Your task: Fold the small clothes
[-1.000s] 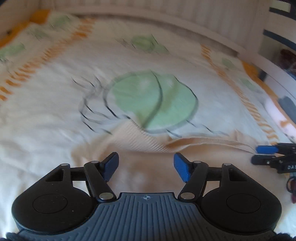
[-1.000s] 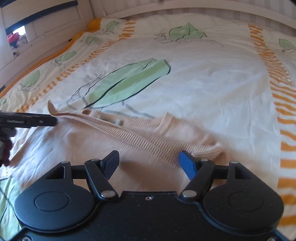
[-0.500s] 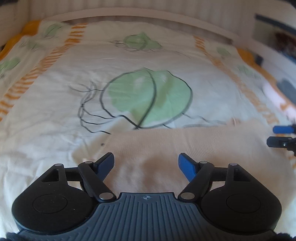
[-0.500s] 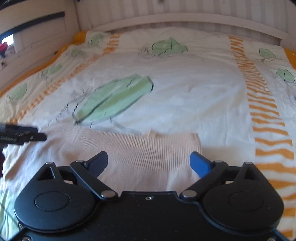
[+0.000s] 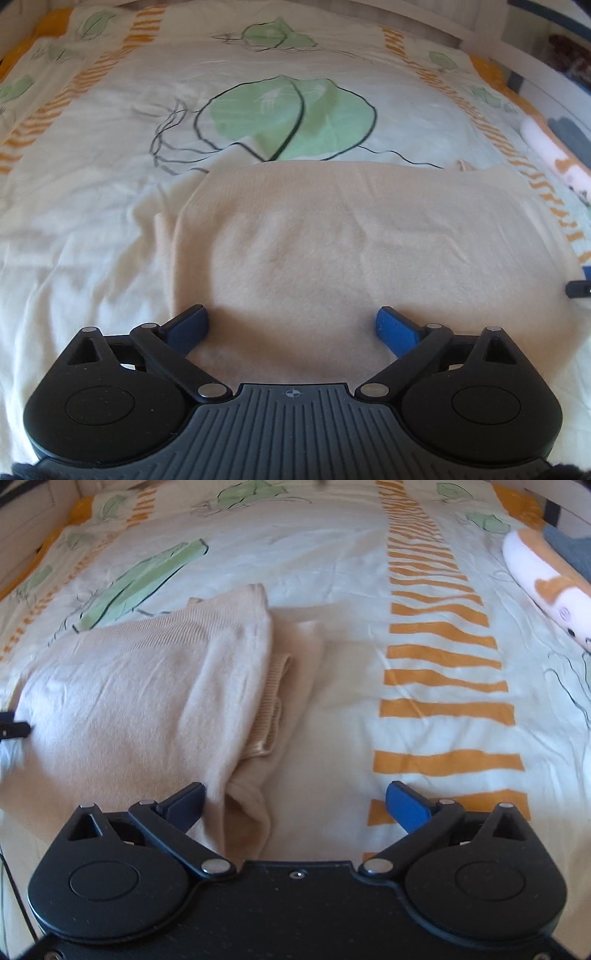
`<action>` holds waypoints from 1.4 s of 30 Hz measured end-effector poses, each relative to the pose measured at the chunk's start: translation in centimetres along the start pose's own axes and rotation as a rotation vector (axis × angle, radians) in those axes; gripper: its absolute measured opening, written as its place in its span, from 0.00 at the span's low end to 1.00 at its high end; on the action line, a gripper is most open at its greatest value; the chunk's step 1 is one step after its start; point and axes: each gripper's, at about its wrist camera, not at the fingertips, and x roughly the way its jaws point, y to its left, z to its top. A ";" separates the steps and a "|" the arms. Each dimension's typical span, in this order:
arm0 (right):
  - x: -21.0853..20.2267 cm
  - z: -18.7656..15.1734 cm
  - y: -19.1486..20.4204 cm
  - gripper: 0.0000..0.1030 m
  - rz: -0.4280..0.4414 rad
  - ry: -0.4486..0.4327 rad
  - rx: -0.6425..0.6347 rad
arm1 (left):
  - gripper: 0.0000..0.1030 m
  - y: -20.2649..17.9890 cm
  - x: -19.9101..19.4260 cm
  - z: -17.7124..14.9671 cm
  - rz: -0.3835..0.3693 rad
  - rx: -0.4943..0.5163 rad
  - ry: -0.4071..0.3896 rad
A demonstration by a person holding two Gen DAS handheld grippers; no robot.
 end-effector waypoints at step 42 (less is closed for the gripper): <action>-1.9 -2.7 0.6 0.88 0.167 0.136 -0.100 | 1.00 2.2 -3.4 -5.5 0.048 -0.174 0.048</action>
